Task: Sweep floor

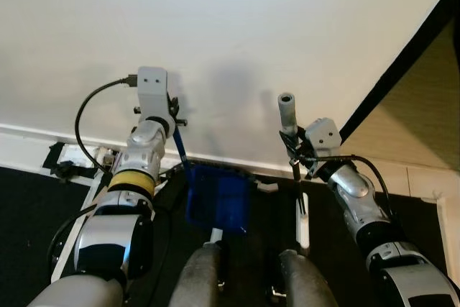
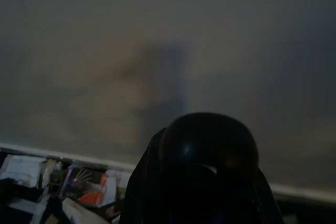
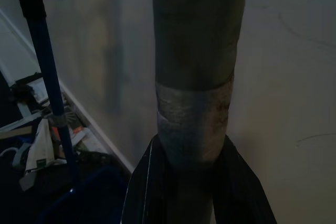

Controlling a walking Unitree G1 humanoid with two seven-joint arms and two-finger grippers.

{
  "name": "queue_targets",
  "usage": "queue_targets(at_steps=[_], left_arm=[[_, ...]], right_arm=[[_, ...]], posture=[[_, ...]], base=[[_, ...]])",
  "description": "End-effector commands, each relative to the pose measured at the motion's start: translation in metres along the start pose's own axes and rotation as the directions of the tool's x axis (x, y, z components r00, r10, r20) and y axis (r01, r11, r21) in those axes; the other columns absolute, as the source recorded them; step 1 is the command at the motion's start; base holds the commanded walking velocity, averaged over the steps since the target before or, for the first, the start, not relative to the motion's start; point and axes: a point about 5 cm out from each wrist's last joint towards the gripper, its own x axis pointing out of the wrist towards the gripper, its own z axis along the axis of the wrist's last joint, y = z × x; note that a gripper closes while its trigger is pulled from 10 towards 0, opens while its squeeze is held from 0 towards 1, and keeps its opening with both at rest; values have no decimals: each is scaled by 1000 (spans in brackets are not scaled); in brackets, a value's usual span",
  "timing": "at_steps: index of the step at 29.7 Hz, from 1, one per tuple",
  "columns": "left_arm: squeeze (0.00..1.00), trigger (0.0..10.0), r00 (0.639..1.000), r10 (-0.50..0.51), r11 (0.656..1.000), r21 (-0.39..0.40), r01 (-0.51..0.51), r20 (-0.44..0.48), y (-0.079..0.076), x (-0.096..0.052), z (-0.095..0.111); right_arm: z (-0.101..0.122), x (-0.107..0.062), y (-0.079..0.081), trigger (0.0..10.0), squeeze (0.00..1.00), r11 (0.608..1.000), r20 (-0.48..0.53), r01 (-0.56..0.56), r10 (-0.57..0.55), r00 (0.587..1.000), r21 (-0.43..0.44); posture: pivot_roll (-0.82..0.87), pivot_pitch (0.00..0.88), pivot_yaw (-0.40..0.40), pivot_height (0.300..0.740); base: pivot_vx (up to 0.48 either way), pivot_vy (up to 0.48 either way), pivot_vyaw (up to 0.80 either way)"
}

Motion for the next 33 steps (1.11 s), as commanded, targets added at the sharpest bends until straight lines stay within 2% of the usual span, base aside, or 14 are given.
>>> queue_targets(at_steps=[1,4,8,11,14,20,21,24,27,33], left_arm=[[0,10000,1000,-17,995,-95,18,11,-10,0,-4],[0,10000,1000,-14,993,-113,16,19,-11,1,-4],[0,10000,999,13,997,-74,-9,47,-11,0,-3],[0,10000,999,39,998,-57,-37,29,-9,-1,-7],[0,10000,1000,-15,998,-68,14,-11,-18,-4,-20],[0,10000,998,-55,996,-78,54,-15,-24,-6,-24],[0,10000,997,-72,994,-79,71,-14,-26,-7,-25],[0,10000,996,-84,994,-77,83,-13,-26,-9,-26],[0,10000,996,-92,993,-77,91,-14,-26,-10,-27],[0,10000,992,-122,989,-90,119,-27,-29,-13,-32]], right_arm=[[-3,1,4,10000,0,1000,-12,-26,26,1000,-3],[-1,2,4,10000,0,999,-7,-34,34,999,0],[2,9,13,10000,0,995,-6,-96,96,995,-11],[4,12,17,10000,0,992,-13,-119,119,993,-30],[6,18,20,10000,0,988,-35,-147,145,989,-38],[8,23,30,10000,0,977,-45,-210,208,977,-37],[10,28,45,10000,0,952,-45,-304,303,952,-28],[15,33,68,10000,0,902,-32,-430,429,903,-40],[20,37,79,10000,0,881,-8,-470,471,882,-49],[51,49,108,10000,0,841,158,-538,539,827,-50]], posture=[[66,299,65,740],[66,298,66,740],[67,297,73,740],[77,294,73,740],[77,294,73,740],[112,291,75,740],[127,289,75,740],[132,287,74,740],[132,287,74,740],[133,287,70,740]], base=[[0,0,0],[0,0,0],[0,0,0],[0,0,0],[0,0,0],[0,0,0],[0,0,0],[0,0,0],[0,0,0],[0,0,0]])
